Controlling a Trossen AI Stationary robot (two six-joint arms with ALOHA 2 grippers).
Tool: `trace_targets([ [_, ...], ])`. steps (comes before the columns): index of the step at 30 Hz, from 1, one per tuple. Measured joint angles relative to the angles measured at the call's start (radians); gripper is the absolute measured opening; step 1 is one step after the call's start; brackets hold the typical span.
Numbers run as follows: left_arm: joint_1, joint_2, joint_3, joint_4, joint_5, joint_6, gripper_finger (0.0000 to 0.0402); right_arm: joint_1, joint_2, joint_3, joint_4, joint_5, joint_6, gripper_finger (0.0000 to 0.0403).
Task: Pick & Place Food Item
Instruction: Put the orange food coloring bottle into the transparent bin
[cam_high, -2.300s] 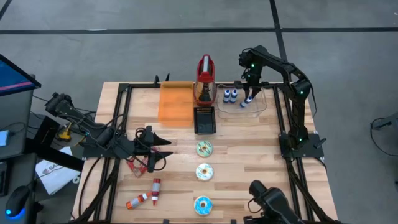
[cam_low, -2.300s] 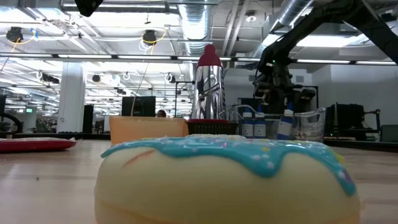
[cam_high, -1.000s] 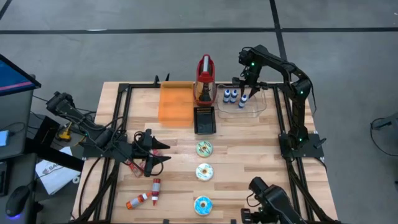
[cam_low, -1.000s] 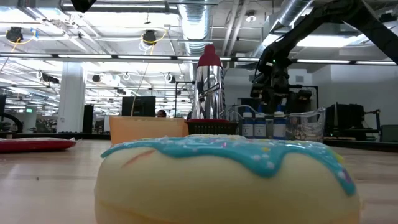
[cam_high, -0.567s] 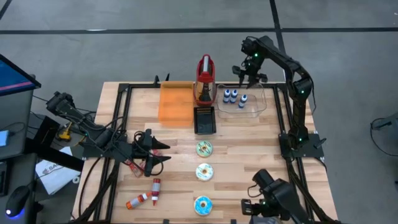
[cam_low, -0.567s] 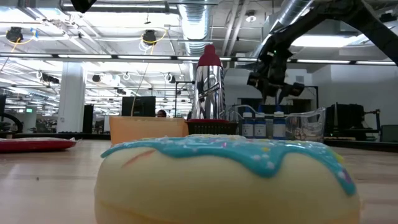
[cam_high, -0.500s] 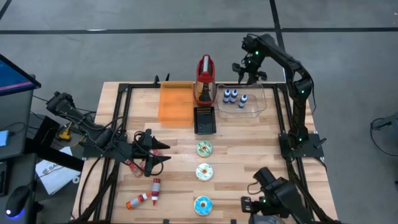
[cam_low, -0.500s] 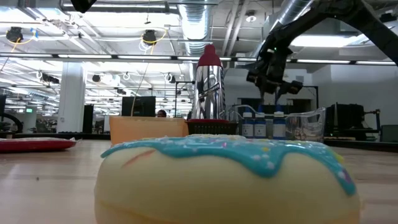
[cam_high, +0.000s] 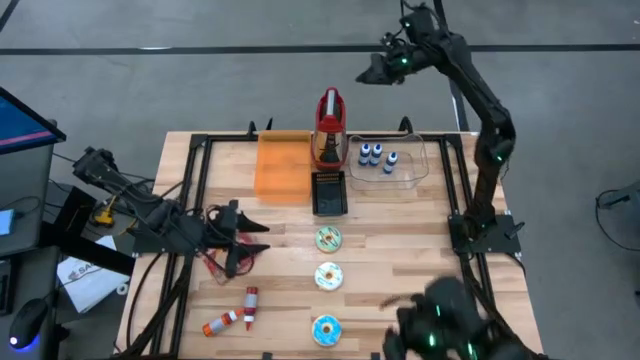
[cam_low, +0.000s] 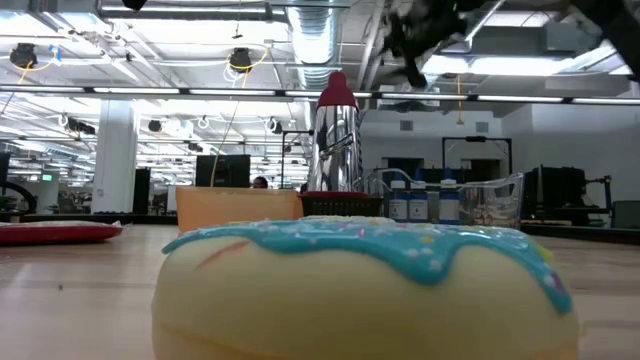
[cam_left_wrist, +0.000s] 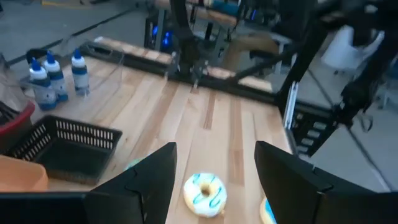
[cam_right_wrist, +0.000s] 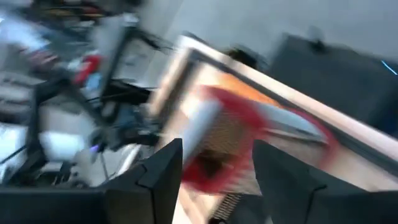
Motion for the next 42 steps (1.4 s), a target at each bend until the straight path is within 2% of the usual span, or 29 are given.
trace_targets([
  [4,0.003,-0.057,0.0,-0.021,0.006,0.005,0.0214,0.108,-0.111,-0.03,0.069,0.0,-0.054,0.0183],
  [11,0.002,-0.095,0.0,-0.104,0.147,0.02,0.0214,0.403,-0.254,-0.032,0.064,0.024,-0.211,0.0181],
  [16,0.002,-0.076,0.0,-0.205,0.253,0.018,0.0214,0.611,-0.299,-0.032,0.008,0.202,-0.195,0.0172],
  [23,-0.004,0.024,0.0,-0.373,0.526,-0.036,0.0214,0.82,-0.319,-0.033,-0.129,0.451,-0.129,0.0164],
  [27,-0.073,0.104,0.0,-0.438,0.655,-0.053,0.0214,0.885,-0.32,-0.033,-0.125,0.501,-0.071,0.0166],
  [33,-0.241,0.196,0.0,-0.583,0.667,-0.018,0.0214,0.939,-0.327,-0.033,-0.124,0.576,-0.024,0.0166],
  [35,-0.285,0.217,0.0,-0.581,0.667,-0.033,0.0214,0.949,-0.335,-0.033,-0.124,0.603,-0.013,0.0166],
  [38,-0.339,0.246,0.0,-0.507,0.712,-0.117,0.0214,0.953,-0.348,-0.033,-0.12,0.632,0.008,0.0168],
  [42,-0.398,0.277,0.0,-0.505,0.71,-0.357,0.0214,0.952,-0.366,-0.033,-0.11,0.669,0.018,0.0169],
])
